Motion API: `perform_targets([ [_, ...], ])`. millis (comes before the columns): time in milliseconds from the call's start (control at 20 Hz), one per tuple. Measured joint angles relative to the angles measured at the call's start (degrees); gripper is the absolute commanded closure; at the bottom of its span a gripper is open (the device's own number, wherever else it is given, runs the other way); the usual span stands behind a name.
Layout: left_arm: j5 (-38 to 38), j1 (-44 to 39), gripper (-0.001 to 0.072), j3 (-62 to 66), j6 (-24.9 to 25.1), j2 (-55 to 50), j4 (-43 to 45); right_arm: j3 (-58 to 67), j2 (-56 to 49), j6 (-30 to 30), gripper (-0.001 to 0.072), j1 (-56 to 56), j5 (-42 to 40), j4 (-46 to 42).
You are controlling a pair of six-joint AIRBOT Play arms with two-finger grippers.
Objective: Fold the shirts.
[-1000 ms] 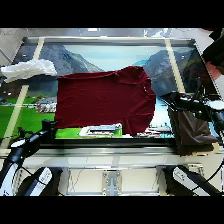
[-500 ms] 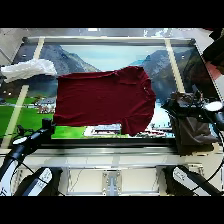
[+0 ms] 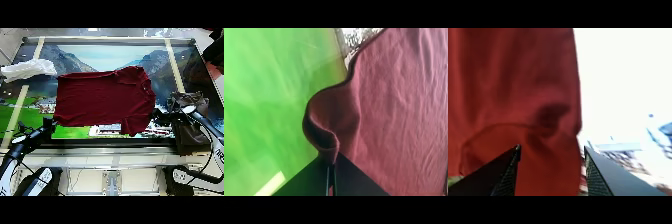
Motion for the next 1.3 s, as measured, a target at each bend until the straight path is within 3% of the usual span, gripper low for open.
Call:
perform_targets([
  [50,-0.26,0.00,0.0697,0.02,0.04,0.00,0.00,-0.02,-0.55,0.09,0.0283,0.76,-1.14,0.70],
  [100,-0.39,0.00,0.0697,0.02,0.09,0.00,0.00,-0.07,-0.94,0.13,0.0415,1.25,-2.01,1.27],
  [150,-0.48,0.00,0.0697,0.02,0.17,0.00,-0.02,-0.13,-1.31,0.09,0.0637,1.62,-3.15,1.70],
  [200,-0.61,0.00,0.0697,0.02,0.20,0.00,-0.02,-0.24,-1.64,-0.24,0.0705,1.88,-4.04,2.01],
  [400,-2.08,0.11,0.0698,1.27,3.78,0.70,0.00,0.85,-1.53,-5.40,0.0705,2.38,-3.78,6.84],
  [650,-11.56,2.89,0.0699,13.18,12.61,8.87,4.79,11.15,7.85,-12.28,0.0704,2.40,9.01,7.23],
  [800,-24.00,7.87,0.0700,27.45,11.82,15.67,13.86,21.11,19.30,-12.81,0.0705,2.40,18.45,3.82],
  [950,-33.09,14.27,0.0700,45.59,10.14,20.70,21.57,32.22,30.58,-12.63,0.0708,2.40,22.95,0.17],
  [1100,-37.18,17.44,0.0700,63.34,8.15,21.55,27.30,44.85,37.75,-12.72,0.0707,2.40,22.64,-5.22],
  [1300,-41.16,15.96,0.0701,78.18,4.52,16.50,30.51,56.11,38.56,-12.02,0.0706,2.40,22.14,-13.33],
])
